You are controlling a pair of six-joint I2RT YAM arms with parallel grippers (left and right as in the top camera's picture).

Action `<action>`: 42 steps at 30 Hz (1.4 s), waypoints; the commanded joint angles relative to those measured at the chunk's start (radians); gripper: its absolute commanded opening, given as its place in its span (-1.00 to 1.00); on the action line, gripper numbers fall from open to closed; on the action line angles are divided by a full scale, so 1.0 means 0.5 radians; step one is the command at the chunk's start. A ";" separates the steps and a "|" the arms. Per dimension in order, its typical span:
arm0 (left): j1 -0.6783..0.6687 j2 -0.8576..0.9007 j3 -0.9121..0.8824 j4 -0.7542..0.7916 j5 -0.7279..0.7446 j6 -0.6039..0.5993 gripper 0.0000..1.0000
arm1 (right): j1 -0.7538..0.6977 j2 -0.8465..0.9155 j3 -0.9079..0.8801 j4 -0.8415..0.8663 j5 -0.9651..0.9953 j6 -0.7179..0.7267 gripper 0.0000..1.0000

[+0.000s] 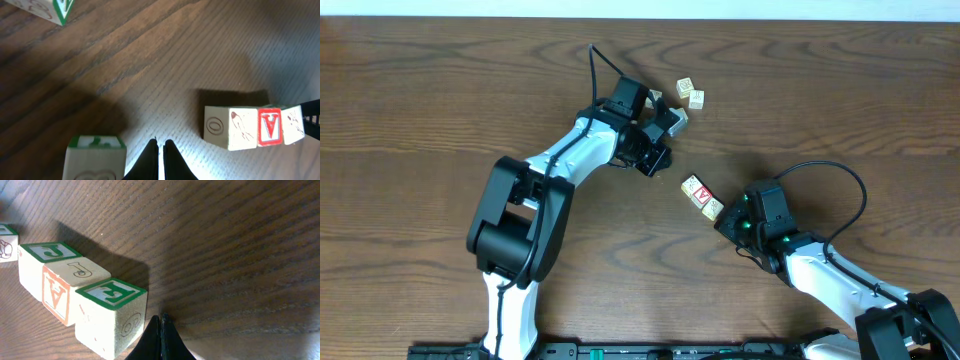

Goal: Lift 3 blocks

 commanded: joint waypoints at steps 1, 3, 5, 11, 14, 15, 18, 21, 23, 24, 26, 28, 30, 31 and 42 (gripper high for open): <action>0.005 0.131 0.063 0.040 0.124 -0.038 -0.86 | -0.010 0.046 -0.038 0.008 0.033 0.013 -0.98; 0.005 0.172 0.069 0.046 0.161 -0.042 -0.85 | -0.010 0.046 -0.038 0.014 0.033 0.012 -0.98; 0.005 0.198 0.069 0.048 0.183 -0.046 -0.85 | -0.010 0.046 -0.038 0.013 0.033 0.011 -0.98; 0.001 0.208 0.079 0.049 0.262 -0.044 -0.86 | -0.009 0.046 -0.038 0.133 -0.072 -0.089 -0.98; -0.007 0.208 0.086 0.067 0.356 -0.045 -0.86 | -0.008 0.046 -0.038 0.178 -0.099 -0.111 -0.98; -0.013 0.208 0.086 0.066 0.357 -0.045 -0.85 | -0.008 0.046 -0.038 0.178 -0.099 -0.111 -0.98; -0.046 0.208 0.086 0.060 0.358 -0.045 -0.85 | -0.008 0.046 -0.038 0.176 -0.099 -0.117 -0.98; -0.090 0.208 0.085 0.060 0.369 -0.043 -0.86 | -0.008 0.046 -0.038 0.176 -0.099 -0.134 -0.98; -0.116 0.208 0.085 0.048 0.369 -0.043 -0.85 | -0.008 0.046 -0.038 0.175 -0.094 -0.166 -0.98; -0.130 0.208 0.085 0.034 0.369 -0.035 -0.85 | -0.008 0.046 -0.038 0.168 -0.084 -0.177 -0.98; -0.150 0.208 0.085 0.012 0.369 -0.026 -0.86 | -0.008 0.046 -0.038 0.147 -0.059 -0.176 -0.98; -0.165 0.208 0.085 -0.034 0.369 0.018 -0.86 | -0.010 0.046 -0.038 0.124 -0.037 -0.176 -0.98; -0.166 0.208 0.085 -0.077 0.367 0.040 -0.86 | -0.010 0.046 -0.038 0.117 -0.031 -0.176 -0.98; -0.164 0.208 0.085 -0.094 0.366 0.050 -0.86 | -0.010 0.046 -0.038 0.117 -0.025 -0.176 -0.98; -0.156 0.208 0.085 -0.198 0.270 0.091 -0.86 | -0.113 0.046 -0.038 0.117 0.094 -0.310 -0.97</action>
